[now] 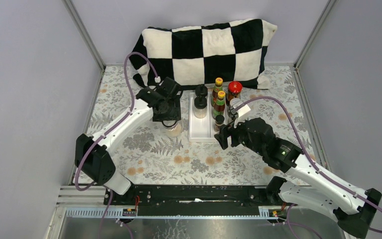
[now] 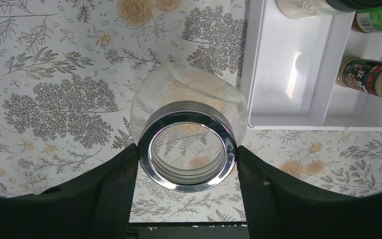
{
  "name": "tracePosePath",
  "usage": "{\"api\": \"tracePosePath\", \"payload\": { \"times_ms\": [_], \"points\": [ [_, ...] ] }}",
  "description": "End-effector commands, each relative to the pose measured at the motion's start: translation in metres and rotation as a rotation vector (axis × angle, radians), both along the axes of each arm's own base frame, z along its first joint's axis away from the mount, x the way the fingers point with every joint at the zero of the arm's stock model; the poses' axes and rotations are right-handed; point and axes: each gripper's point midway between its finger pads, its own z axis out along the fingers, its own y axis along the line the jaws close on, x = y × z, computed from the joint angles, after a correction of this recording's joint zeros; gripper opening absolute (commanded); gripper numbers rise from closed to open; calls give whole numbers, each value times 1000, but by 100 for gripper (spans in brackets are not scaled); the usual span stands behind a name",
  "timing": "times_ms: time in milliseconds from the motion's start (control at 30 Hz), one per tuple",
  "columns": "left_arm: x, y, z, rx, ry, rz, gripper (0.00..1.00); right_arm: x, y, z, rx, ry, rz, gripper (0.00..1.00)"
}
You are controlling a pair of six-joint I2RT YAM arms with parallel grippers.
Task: Organize the condiment bottles
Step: Place the bottle in the storage box.
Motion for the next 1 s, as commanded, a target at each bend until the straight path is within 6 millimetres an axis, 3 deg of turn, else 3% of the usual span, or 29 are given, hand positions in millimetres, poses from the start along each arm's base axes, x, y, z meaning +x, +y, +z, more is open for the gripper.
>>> {"api": "tracePosePath", "payload": {
  "times_ms": [0, 400, 733, 967],
  "points": [
    [7, -10, 19, 27, -40, 27, 41, 2, -8, 36, 37, -62, -35, 82],
    [22, -72, 39, 9, -73, -22, 41, -3, -24, 60, 42, -73, -75, 82],
    [34, -130, 13, 3, -46, -59, 41, -8, -31, 67, 53, -85, -82, 82],
    [41, -147, -6, -6, -39, -53, 41, -10, -32, 64, 53, -81, -75, 82]
  ]
}}
